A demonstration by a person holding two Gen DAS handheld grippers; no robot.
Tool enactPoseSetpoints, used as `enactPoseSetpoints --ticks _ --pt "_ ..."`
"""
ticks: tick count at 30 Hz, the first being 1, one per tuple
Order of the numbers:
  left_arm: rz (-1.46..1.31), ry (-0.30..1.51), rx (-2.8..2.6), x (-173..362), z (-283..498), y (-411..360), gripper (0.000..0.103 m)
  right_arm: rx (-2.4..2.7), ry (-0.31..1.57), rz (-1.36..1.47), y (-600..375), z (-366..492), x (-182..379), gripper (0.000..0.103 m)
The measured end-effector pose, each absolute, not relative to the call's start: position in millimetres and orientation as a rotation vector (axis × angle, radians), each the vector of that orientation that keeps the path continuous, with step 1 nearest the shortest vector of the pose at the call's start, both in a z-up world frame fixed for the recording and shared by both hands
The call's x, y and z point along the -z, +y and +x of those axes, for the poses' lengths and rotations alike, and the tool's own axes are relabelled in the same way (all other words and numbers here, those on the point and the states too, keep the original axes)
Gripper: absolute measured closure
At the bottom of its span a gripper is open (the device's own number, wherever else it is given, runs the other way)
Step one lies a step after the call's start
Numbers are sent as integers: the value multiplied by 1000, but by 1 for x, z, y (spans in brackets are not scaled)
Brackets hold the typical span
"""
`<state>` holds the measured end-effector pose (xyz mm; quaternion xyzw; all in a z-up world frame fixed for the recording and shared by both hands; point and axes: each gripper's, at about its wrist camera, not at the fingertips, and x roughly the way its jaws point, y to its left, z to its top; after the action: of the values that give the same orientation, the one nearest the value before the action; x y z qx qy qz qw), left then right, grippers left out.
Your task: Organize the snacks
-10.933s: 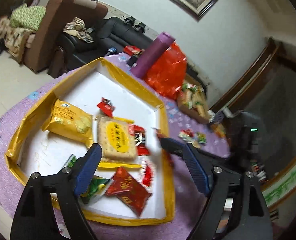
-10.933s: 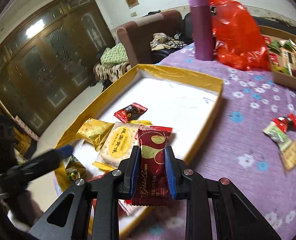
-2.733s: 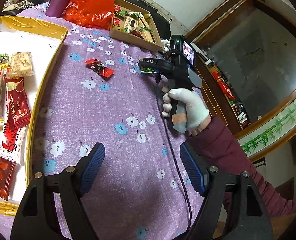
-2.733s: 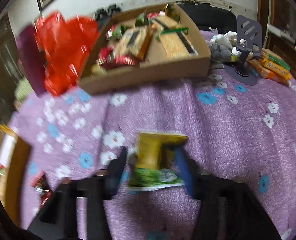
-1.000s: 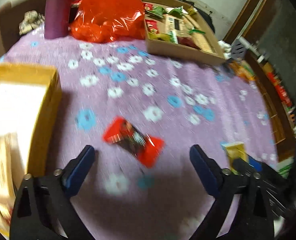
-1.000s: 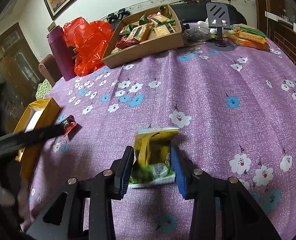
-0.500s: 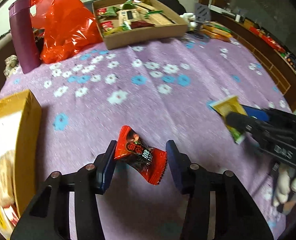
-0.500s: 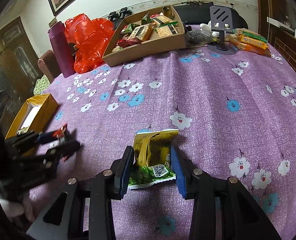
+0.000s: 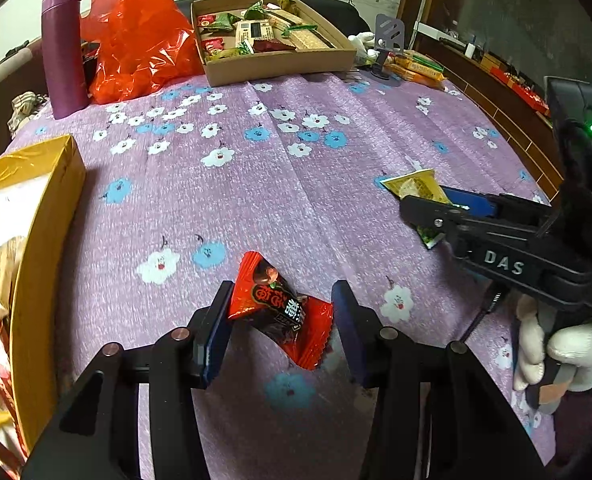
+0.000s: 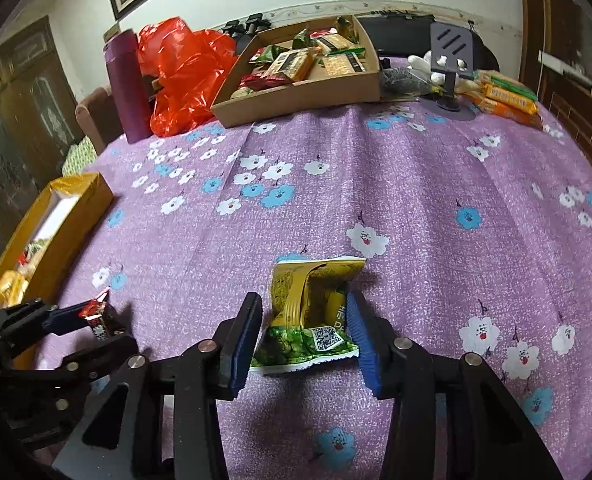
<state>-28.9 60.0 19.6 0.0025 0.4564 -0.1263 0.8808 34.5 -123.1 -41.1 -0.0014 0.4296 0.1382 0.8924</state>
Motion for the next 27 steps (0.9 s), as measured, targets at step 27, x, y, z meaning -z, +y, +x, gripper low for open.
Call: enactPoseSetpoints --ticks 27 --pt "16 901 230 -40 -54 57 56 -347 823 136 -136 29 25 70"
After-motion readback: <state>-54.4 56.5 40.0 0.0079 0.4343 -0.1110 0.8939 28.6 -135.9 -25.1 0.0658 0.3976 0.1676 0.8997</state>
